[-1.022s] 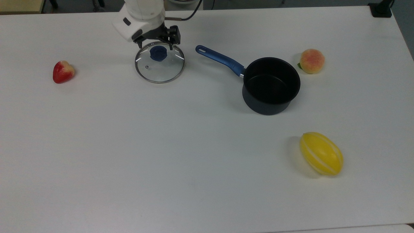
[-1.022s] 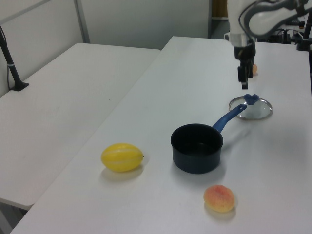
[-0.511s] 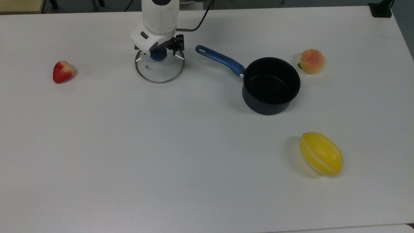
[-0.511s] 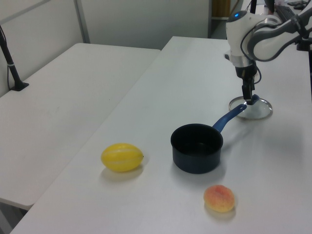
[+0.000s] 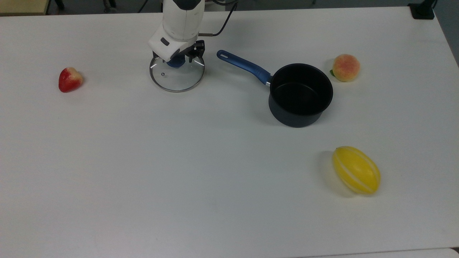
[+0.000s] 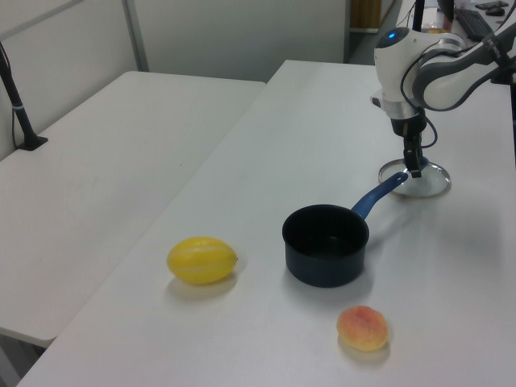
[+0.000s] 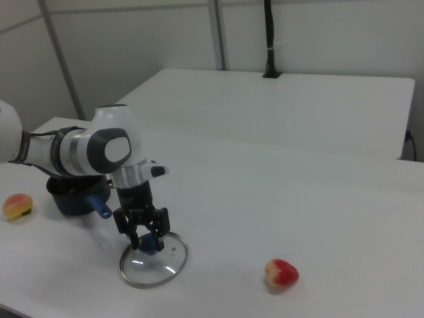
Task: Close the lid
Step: 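Lower the gripper onto the blue knob of the glass lid, then close the gripper on the blue knob and lift the lid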
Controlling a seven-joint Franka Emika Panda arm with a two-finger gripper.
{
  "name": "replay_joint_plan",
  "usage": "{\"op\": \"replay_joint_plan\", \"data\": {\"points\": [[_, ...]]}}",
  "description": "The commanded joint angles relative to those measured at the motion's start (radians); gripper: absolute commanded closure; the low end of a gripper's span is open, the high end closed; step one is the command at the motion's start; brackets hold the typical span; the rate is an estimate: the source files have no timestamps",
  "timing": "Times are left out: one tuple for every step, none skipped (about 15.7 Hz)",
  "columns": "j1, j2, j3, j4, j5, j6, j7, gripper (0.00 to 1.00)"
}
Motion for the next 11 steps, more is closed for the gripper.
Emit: {"op": "replay_joint_plan", "data": {"points": [[0.005, -0.008, 0.004, -0.021, -0.023, 0.030, 0.019, 0.61], [0.005, -0.010, 0.004, -0.021, -0.023, 0.030, 0.020, 0.78], [0.005, -0.010, 0.004, -0.021, -0.023, 0.027, 0.020, 0.91], [0.004, -0.013, 0.004, -0.020, -0.023, 0.026, 0.020, 0.97], [-0.002, -0.024, 0.004, -0.015, -0.022, 0.020, 0.020, 0.98], [-0.005, -0.048, 0.004, -0.011, -0.015, 0.014, 0.019, 0.98], [-0.010, -0.060, 0.004, 0.005, -0.009, 0.012, 0.019, 0.98], [-0.016, -0.062, 0.002, 0.031, -0.008, -0.005, 0.019, 0.98], [-0.021, -0.061, 0.002, 0.061, -0.006, -0.035, 0.013, 0.98], [-0.027, -0.062, 0.002, 0.089, -0.006, -0.060, 0.009, 0.98], [-0.033, -0.070, 0.002, 0.112, -0.006, -0.075, 0.009, 0.98]]}}
